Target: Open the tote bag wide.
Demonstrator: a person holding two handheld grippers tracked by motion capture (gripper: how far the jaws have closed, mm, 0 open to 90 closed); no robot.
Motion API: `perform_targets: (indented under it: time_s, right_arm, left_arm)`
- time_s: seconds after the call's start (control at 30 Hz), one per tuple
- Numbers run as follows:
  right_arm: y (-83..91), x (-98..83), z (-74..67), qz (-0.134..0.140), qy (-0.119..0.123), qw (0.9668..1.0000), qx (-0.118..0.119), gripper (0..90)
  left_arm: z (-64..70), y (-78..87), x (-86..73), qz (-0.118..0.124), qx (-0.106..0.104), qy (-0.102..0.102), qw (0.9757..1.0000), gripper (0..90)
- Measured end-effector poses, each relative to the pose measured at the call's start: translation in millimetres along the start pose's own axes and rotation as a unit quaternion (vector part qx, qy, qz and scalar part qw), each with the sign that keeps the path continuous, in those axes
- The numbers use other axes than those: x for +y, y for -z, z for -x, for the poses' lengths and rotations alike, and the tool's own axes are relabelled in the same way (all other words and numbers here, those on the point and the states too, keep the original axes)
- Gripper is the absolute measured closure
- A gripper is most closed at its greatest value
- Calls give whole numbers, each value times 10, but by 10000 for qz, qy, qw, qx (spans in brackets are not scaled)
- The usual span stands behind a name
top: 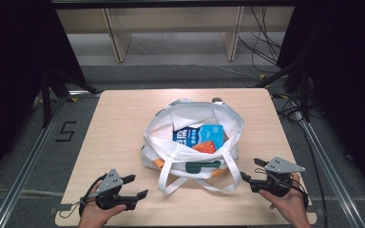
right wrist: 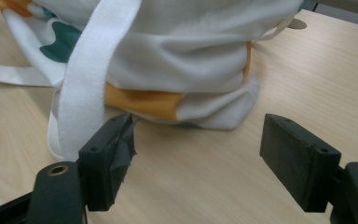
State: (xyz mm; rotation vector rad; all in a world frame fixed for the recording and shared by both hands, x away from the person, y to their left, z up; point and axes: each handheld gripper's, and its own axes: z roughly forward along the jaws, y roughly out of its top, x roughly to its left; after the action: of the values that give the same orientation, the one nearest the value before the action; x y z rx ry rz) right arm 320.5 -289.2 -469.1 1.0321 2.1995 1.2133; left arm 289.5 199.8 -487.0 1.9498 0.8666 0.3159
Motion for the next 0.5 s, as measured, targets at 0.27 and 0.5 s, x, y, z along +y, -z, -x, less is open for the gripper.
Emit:
perform_targets:
  time_s: [0.27,0.5]
  right_arm:
    - [58,-132,-65,-121,87,9999,62,265]
    - [77,-242,-84,-297,175,9994,94,260]
  left_arm:
    - [25,-51,-66,-119,55,-73,9999,262]
    - [30,-70,-78,-170,83,-35,9998,247]
